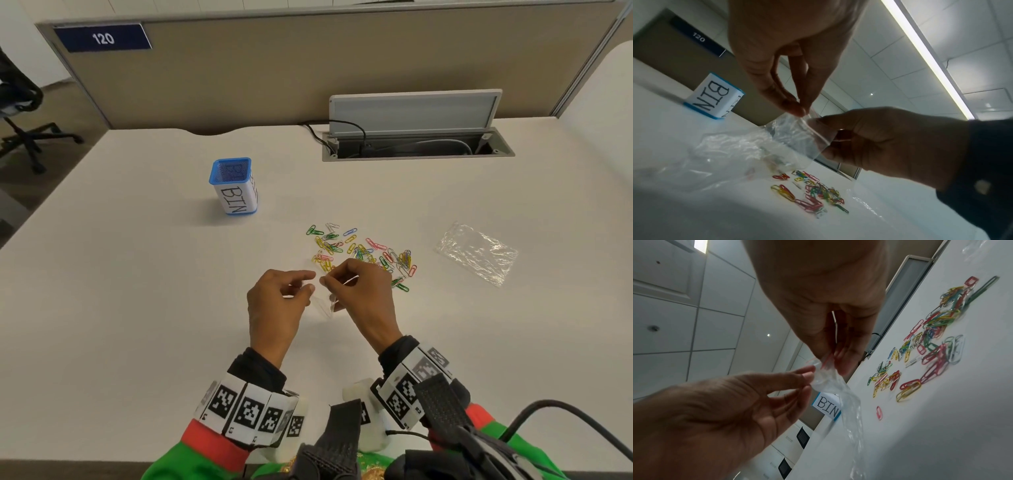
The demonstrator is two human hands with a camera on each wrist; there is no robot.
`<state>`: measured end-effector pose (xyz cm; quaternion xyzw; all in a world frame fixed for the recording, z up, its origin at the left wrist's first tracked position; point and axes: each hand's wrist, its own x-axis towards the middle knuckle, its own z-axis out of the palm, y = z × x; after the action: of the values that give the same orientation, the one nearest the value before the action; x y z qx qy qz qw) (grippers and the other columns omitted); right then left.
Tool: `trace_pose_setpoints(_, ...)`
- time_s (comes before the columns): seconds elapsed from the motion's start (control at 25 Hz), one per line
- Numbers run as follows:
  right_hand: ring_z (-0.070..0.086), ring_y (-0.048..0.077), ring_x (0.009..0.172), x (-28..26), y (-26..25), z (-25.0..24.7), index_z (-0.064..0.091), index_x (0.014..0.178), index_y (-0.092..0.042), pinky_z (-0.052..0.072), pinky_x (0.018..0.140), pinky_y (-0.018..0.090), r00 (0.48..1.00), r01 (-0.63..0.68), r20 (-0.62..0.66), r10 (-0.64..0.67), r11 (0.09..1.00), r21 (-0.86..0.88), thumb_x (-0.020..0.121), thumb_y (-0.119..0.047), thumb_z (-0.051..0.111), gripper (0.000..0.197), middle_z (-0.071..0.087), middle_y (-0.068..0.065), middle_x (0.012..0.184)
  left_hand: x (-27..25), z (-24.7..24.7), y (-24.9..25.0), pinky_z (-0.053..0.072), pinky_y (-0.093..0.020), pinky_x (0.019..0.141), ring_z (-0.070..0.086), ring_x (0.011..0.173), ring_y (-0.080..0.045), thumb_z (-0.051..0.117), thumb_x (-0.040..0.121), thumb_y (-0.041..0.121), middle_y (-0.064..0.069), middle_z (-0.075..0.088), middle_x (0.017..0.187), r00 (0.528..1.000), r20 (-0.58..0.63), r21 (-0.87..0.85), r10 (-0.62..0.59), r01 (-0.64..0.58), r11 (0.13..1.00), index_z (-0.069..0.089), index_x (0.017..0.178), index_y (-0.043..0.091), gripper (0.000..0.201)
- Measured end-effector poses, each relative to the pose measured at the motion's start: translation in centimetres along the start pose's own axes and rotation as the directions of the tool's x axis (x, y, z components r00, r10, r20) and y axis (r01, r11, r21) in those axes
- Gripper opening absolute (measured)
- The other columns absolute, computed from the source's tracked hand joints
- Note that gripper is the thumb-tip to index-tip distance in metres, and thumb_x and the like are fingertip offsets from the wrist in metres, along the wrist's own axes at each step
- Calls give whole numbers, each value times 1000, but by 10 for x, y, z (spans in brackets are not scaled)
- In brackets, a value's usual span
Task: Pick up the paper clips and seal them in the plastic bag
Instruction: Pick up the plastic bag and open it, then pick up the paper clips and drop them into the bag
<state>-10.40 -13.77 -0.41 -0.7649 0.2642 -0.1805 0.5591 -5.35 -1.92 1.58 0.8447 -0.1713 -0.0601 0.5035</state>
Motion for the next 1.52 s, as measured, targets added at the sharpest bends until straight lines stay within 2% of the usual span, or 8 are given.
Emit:
trace_pose_setpoints(0.2,66,24,55,3,7,-12,66,83,-6,59,49,32,999,-7,49,6,1000,9,79,-7,69,6,67,11,73,4,4,8,40,-12,66,53,79,-17,59,80,0,-14,56,101,982,-159,215,102,-67,974,70,95,7,20)
trace_pose_setpoints(0.44,66,25,56,4,11,-15,65,84,-7,59,50,32,994,9,107,-10,1000,18,82,-9,66,3,65,5,70,-4,23,19,52,-29,74,62,87,-25,61,83,16,-11,52,115,991,-104,404,80,-32,914,62,111,8,29)
trace_pose_setpoints(0.56,65,20,51,7,16,-15,63,84,-2,59,49,28,990,-47,134,43,999,25,82,-6,64,4,65,9,71,-3,24,19,55,-35,79,62,92,-28,60,81,8,-13,52,117,993,-72,460,90,-47,887,62,110,7,28)
trace_pose_setpoints(0.88,63,13,49,15,25,-17,65,82,-2,56,50,22,974,-180,149,169,981,66,83,-19,69,18,65,4,68,14,21,4,53,-30,65,66,75,-27,63,79,5,-12,65,105,976,28,453,218,-207,867,69,98,5,20)
trace_pose_setpoints(1.04,57,14,76,28,35,-28,68,88,-17,46,64,26,994,-111,-48,100,935,-336,78,-36,71,22,65,-4,85,27,19,1,56,-36,69,67,78,-27,61,80,3,-11,66,108,987,29,441,160,-156,884,67,100,3,21)
trace_pose_setpoints(1.16,46,18,102,31,39,-33,64,109,-23,39,73,27,993,-56,47,107,785,-617,75,-34,73,37,53,-3,108,37,17,1,56,-37,74,67,82,-27,59,82,5,-10,65,109,993,39,432,115,-121,894,66,102,3,21)
trace_pose_setpoints(1.32,46,20,103,33,42,-25,63,116,-22,37,73,24,987,-28,102,123,764,-645,81,-22,68,35,51,1,111,43,19,3,54,-35,82,65,91,-26,56,85,10,-9,63,115,996,72,417,52,-77,906,63,108,4,25)
trace_pose_setpoints(1.52,49,15,83,37,50,-23,71,97,-12,32,61,13,998,7,58,36,790,-613,89,-8,53,20,58,3,100,39,20,8,53,-30,85,63,99,-23,54,86,14,-7,58,123,992,125,413,-6,-47,909,58,115,6,30)
